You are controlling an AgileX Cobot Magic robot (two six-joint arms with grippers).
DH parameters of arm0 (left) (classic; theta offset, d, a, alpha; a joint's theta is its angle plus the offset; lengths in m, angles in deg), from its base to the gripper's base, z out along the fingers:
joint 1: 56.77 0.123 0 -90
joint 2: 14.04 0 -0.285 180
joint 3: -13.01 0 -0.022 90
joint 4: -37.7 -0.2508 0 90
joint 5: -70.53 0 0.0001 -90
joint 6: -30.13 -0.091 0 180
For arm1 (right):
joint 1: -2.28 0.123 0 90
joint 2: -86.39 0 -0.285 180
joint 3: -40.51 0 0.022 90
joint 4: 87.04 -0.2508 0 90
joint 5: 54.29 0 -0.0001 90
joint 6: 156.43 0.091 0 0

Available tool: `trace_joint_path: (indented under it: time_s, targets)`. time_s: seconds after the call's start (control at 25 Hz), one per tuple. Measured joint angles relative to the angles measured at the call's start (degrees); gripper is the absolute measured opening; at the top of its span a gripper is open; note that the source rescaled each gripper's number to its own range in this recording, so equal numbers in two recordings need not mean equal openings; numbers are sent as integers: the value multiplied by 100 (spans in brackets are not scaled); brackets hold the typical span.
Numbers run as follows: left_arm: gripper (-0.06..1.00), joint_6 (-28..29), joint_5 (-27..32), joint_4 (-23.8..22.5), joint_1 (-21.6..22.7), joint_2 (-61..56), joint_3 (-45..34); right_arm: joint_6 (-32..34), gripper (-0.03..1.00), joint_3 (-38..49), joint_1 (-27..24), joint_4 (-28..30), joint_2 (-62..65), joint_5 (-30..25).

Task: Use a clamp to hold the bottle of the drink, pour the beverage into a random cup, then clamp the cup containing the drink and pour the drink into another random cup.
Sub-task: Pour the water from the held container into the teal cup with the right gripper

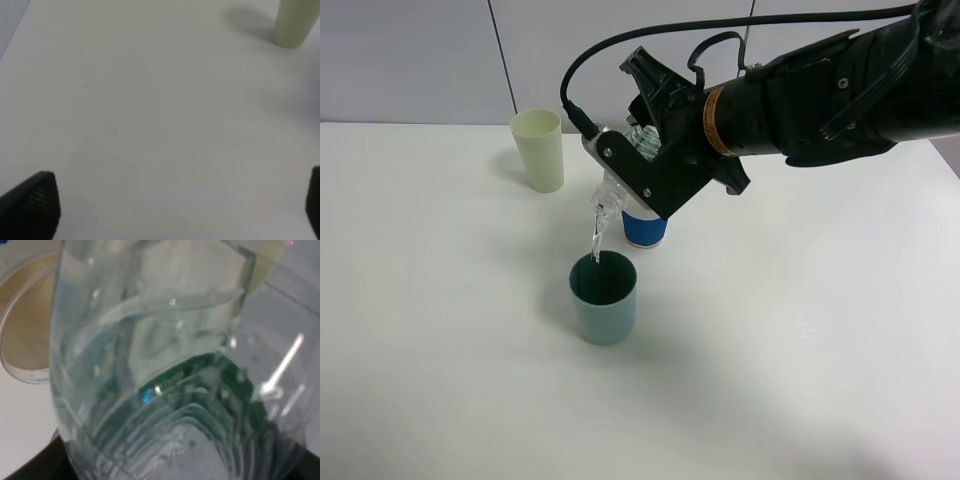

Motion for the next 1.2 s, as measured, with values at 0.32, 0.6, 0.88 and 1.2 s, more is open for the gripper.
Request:
trace_joint_path:
  time_s: [0.32, 0.6, 0.88, 1.2]
  targets:
    - [100, 0, 0, 0, 0, 0, 0, -235, 2, 0, 0, 0, 0, 0]
    - [100, 0, 0, 0, 0, 0, 0, -243, 2, 0, 0, 0, 0, 11]
    - [100, 0, 0, 0, 0, 0, 0, -464, 2, 0, 0, 0, 0, 12]
    - [100, 0, 0, 0, 0, 0, 0, -681, 2, 0, 0, 0, 0, 12]
